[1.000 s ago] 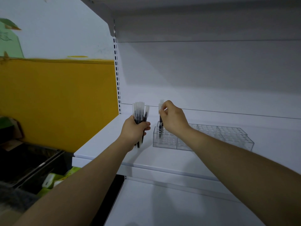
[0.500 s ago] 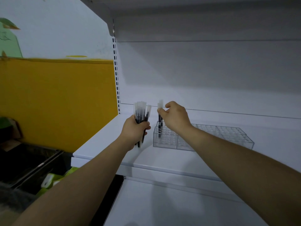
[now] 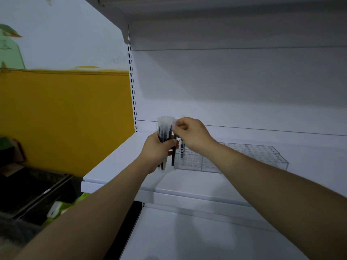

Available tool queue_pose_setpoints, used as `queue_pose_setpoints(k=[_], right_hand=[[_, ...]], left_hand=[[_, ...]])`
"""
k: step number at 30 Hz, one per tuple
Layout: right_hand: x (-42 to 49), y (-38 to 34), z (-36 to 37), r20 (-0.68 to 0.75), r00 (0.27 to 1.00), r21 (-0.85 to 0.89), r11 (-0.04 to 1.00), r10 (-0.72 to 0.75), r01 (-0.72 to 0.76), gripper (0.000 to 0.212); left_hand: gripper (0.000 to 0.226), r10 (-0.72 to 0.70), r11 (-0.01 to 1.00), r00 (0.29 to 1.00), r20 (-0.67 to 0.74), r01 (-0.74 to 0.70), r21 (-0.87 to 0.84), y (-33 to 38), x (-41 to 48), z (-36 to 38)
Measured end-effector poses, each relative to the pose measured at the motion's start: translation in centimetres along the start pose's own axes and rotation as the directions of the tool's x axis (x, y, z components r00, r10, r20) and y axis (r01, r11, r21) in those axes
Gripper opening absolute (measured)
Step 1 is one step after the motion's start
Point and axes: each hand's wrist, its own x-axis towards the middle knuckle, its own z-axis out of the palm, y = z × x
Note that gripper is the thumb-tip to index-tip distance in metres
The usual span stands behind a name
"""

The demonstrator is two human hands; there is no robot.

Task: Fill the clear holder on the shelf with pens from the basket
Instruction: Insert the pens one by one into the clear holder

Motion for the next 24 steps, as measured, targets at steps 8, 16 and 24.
queue_pose_setpoints(k=[8, 16, 24], right_hand=[[1.0, -1.2, -1.8, -0.319, 0.947, 0.188, 0.977, -0.034, 0.099, 0.003], [0.5, -0.6, -1.4, -0.259, 0.965, 0.08, 0.995, -0.039, 0.062, 0.007], [-0.5, 0.9, -0.1, -0.166, 0.984, -0.036, 0.998, -0.064, 0.059, 0.01]], left_hand=[[0.006, -0.094, 0.993, 0.991, -0.101, 0.1, 0.06, -0.8, 0.7, -1.5], [0.014, -0.135, 0.986, 0.989, -0.054, 0.139, 0.092, -0.9, 0.5, -1.2], [0.016, -0.094, 0.993, 0.993, -0.073, 0.099, 0.066, -1.0, 0.7, -1.1]])
